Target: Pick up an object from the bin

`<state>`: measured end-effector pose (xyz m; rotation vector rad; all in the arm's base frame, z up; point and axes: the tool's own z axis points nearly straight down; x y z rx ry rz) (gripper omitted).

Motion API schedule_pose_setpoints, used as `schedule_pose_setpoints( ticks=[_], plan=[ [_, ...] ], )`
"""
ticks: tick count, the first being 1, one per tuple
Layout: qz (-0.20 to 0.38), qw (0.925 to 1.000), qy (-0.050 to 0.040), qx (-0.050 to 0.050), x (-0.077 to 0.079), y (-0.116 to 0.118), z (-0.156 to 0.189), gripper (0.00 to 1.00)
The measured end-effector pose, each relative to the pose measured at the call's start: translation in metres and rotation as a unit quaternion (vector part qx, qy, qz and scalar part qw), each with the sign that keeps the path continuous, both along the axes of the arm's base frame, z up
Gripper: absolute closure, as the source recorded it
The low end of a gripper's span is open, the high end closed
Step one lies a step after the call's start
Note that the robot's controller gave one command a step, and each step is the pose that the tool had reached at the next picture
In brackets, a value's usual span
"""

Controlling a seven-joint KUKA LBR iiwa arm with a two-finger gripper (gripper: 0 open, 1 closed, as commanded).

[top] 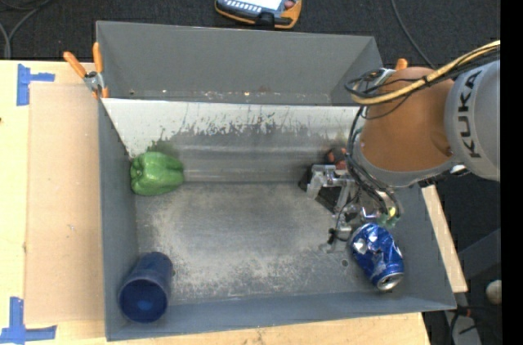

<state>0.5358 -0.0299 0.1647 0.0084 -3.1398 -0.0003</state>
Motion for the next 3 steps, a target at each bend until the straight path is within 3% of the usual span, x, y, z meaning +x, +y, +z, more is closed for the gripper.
schedule_pose_setpoints(
  ticks=[1,2,3],
  plan=[
    [0.000,1.0000,0.0000,0.000,0.000,0.000,0.000,0.00],
    [0.064,0.9980,-0.0005,0.000,-0.003,0.063,-0.067,0.00],
    [0.083,0.9966,-0.0011,0.000,-0.003,-0.011,-0.072,0.00]
  ],
)
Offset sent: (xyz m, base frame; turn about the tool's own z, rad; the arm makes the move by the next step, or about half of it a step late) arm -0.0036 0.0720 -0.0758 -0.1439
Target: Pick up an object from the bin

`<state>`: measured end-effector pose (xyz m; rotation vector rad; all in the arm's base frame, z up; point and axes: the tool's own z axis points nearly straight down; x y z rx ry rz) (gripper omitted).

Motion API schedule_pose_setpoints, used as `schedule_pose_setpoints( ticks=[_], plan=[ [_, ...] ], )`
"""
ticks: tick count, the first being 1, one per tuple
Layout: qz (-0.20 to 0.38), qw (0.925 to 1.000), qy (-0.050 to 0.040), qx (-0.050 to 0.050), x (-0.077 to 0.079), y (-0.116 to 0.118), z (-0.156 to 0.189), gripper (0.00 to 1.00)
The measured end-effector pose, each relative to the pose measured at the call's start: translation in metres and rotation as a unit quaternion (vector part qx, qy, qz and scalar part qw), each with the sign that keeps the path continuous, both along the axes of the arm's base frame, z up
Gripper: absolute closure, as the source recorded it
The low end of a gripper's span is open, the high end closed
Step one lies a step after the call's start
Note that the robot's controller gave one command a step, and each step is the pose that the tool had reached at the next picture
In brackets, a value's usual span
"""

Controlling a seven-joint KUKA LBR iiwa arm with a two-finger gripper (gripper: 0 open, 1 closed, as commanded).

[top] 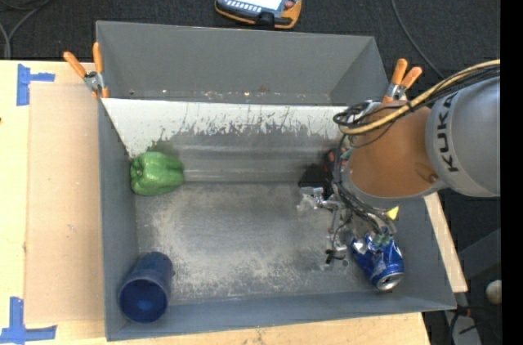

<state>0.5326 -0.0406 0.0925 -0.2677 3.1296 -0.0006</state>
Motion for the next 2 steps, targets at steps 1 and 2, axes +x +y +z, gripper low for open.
schedule_pose_setpoints(
  ticks=[1,2],
  plan=[
    [0.094,0.9956,0.0063,0.005,-0.0076,0.0539,-0.0200,1.00],
    [0.093,0.9957,0.0062,0.004,-0.0075,0.0526,-0.0199,1.00]
  ],
)
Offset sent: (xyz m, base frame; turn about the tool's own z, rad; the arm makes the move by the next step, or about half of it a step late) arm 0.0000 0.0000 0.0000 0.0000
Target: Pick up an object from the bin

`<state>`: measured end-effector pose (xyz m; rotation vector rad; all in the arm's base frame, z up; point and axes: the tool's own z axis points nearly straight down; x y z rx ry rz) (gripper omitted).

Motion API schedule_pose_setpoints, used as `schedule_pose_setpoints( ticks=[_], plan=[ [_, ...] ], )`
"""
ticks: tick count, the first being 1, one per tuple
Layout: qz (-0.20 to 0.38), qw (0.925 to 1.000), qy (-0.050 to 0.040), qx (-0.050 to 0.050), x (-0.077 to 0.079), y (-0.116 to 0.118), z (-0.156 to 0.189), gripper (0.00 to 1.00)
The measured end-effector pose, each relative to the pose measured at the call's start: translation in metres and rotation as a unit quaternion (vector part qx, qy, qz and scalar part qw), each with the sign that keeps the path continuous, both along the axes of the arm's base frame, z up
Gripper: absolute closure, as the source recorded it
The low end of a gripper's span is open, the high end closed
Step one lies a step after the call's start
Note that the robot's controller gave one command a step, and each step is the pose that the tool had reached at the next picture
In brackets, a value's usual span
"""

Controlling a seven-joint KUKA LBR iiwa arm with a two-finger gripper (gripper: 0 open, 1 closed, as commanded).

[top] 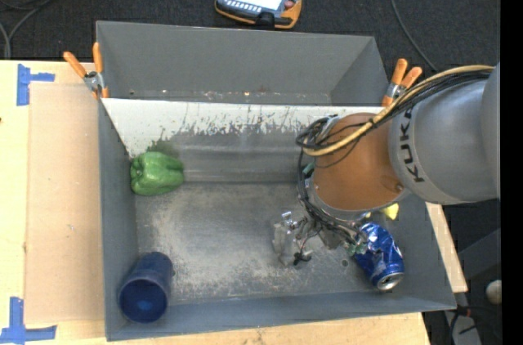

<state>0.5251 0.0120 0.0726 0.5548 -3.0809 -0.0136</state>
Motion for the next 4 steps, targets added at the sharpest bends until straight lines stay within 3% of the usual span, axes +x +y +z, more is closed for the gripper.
schedule_pose_setpoints(
  ticks=[1,2,3,4],
  plan=[
    [0.028,0.9996,0.0014,0.001,-0.035,-0.091,0.004,1.00],
    [-0.036,0.9993,-0.0007,0.007,0.013,-0.155,0.020,1.00],
    [0.042,0.9991,0.0031,0.002,0.043,-0.084,0.006,1.00],
    [0.058,0.9983,-0.0017,0.006,0.030,-0.074,0.004,1.00]
  ],
)
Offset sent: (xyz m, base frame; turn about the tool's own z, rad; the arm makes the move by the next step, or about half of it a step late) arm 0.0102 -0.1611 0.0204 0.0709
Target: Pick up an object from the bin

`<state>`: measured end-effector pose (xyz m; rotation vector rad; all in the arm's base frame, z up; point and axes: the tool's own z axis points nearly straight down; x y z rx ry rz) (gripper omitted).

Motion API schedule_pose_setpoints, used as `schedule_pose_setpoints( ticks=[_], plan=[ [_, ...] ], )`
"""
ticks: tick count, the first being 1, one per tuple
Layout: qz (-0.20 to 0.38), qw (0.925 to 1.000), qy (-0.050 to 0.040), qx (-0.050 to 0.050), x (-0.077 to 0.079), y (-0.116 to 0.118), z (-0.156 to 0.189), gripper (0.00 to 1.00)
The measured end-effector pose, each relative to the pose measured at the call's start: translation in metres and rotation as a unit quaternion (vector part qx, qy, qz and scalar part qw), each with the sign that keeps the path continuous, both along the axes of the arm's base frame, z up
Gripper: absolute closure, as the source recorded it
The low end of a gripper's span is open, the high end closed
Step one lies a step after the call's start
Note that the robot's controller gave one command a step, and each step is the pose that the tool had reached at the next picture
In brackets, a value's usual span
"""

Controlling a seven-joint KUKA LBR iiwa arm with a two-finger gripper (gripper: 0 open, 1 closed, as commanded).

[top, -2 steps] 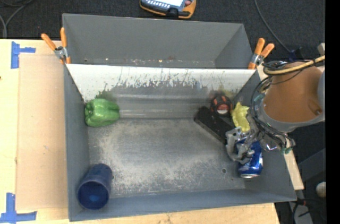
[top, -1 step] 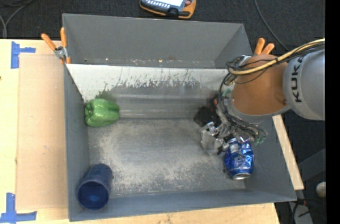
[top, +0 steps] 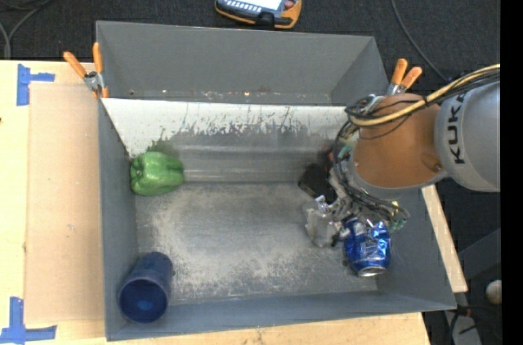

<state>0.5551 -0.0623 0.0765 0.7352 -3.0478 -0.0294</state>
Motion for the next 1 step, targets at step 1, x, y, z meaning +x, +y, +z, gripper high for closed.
schedule_pose_setpoints(
  ticks=[1],
  plan=[
    [0.129,0.9917,-0.0004,0.000,0.0152,0.0297,0.0040,1.00]
  ],
)
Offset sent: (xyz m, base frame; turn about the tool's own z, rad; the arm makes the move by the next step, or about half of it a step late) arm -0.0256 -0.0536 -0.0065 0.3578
